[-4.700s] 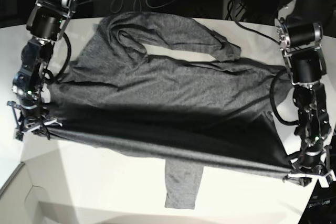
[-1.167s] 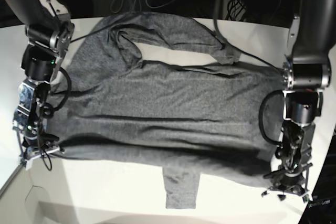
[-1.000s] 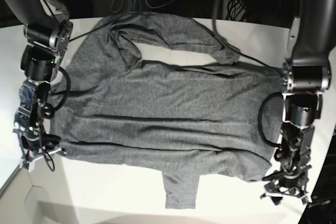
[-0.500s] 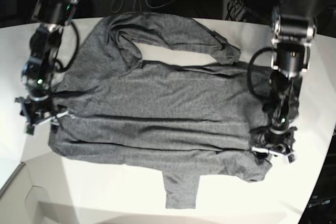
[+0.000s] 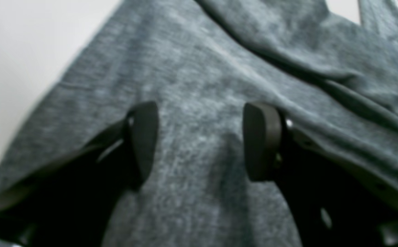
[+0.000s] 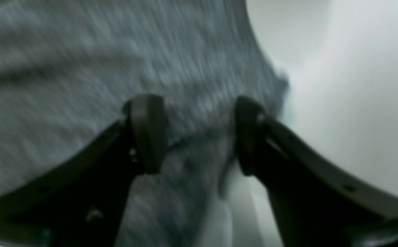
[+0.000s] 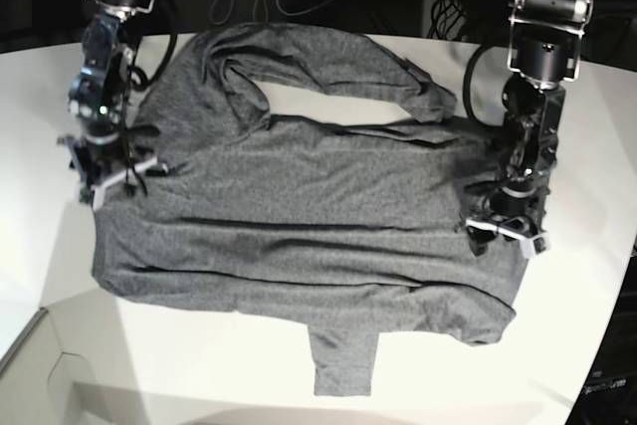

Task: Layout the t-shirt on the table in an organized manner, then fold the t-shirt properly
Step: 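Grasp the shirt body edges with both grippers and smooth it flat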

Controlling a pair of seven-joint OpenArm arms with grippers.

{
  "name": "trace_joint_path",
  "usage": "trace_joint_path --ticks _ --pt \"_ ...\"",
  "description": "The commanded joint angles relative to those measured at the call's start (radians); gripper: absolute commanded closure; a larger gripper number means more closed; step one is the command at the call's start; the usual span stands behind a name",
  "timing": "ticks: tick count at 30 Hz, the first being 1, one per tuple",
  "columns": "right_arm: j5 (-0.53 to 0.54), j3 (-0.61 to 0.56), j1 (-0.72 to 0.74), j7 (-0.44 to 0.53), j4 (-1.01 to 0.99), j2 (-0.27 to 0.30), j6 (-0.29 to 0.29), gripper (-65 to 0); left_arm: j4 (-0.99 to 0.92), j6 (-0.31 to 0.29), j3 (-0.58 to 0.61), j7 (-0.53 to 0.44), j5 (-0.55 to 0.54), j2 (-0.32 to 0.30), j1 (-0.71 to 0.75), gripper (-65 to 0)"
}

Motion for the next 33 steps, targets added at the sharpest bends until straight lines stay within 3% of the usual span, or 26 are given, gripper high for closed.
trace_joint_path --ticks 1,6,14,20,24,28,33 --pt "0.002 0.001 0.002 0.025 0.022 0.009 -0.004 -28.0 -0.01 0.012 -0.006 0.034 -0.003 -0.019 0.008 -37.9" --pt "0.002 0.001 -0.062 0.025 0.026 0.01 -0.004 -28.8 -0.011 0.012 -0.012 0.034 -0.015 -0.081 0.069 -37.9" --pt "0.002 -0.045 -0.202 0.025 0.198 -0.002 -0.003 -28.8 0.096 0.012 -0.013 0.032 -0.015 -0.16 0.146 -37.9" --pt "0.002 -0.085 -0.273 0.025 0.324 -0.008 -0.003 -28.8 0.202 0.015 -0.03 0.032 -0.015 -0.179 0.186 -37.9" --pt "0.002 -0.079 -0.299 0.025 0.44 -0.027 -0.004 -28.8 0.365 0.012 -0.194 0.032 -0.017 -0.171 0.269 -37.9" --pt "0.002 -0.082 -0.319 0.025 0.506 -0.027 -0.004 -28.8 0.503 0.012 -0.259 0.032 -0.017 -0.16 0.281 -37.9" --pt "0.002 -0.1 -0.317 0.023 0.506 -0.059 -0.003 -28.8 0.587 0.018 -0.178 0.081 -0.006 -0.143 0.161 -37.9"
